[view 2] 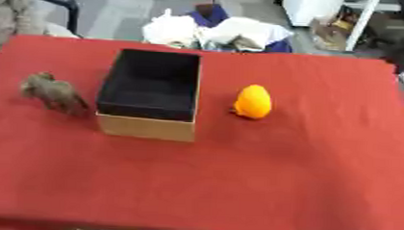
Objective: Pick up objects on the table and place them in the box.
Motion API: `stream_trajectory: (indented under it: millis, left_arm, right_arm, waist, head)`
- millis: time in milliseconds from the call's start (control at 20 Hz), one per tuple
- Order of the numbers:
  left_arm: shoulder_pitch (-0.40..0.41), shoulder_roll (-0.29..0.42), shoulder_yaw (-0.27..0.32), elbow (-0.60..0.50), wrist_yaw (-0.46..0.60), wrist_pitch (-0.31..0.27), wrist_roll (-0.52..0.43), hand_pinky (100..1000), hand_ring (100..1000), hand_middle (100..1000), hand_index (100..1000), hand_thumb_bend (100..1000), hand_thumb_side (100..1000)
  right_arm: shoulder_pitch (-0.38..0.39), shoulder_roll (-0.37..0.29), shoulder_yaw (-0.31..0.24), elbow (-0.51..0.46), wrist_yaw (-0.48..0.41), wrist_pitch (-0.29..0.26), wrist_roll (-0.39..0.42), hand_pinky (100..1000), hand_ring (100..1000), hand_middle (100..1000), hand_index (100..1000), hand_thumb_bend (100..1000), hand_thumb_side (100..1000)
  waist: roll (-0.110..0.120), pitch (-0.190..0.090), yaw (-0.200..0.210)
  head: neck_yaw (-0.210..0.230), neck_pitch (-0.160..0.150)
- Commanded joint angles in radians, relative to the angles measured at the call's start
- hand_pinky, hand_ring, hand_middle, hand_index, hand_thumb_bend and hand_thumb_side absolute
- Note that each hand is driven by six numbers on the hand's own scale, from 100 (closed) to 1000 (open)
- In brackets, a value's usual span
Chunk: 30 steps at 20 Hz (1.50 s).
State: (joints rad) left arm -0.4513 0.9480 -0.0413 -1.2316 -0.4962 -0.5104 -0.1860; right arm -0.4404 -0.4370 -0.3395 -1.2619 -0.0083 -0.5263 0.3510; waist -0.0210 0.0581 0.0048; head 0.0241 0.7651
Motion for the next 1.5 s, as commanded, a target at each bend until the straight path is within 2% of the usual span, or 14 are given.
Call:
stream_trajectory:
  millis: [50, 650, 1000, 1500]
  left_arm:
    - [-0.046, 0.013, -0.01, 0.034, -0.021, -0.021, -0.001, 691, 685, 751, 890, 483, 332]
    - [-0.17, -0.067, -0.066, 0.131, -0.137, -0.076, -0.018, 691, 688, 751, 890, 502, 410]
    - [-0.198, -0.099, -0.077, 0.187, -0.232, -0.101, 0.004, 692, 696, 752, 890, 547, 479]
    - [-0.207, -0.116, -0.07, 0.239, -0.375, -0.125, 0.085, 703, 712, 757, 891, 620, 496]
  right_arm:
    - [-0.021, -0.02, 0.001, -0.01, -0.009, -0.001, 0.007, 801, 700, 711, 841, 100, 469]
    - [-0.037, -0.01, 0.013, -0.01, -0.022, -0.001, 0.023, 801, 701, 710, 841, 100, 473]
    - [-0.053, -0.005, 0.021, -0.009, -0.029, -0.004, 0.034, 801, 701, 710, 842, 100, 478]
    - [-0.074, 0.003, 0.028, -0.012, -0.036, -0.007, 0.047, 802, 700, 709, 842, 100, 492]
  waist:
    - [0.004, -0.009, -0.004]
    - [0.001, -0.001, -0.027]
    - [-0.001, 0.01, -0.051]
    - [0.002, 0.04, -0.101]
  head:
    - [0.008, 0.005]
    - [0.031, 0.005]
    - [0.045, 0.005]
    - [0.066, -0.008]
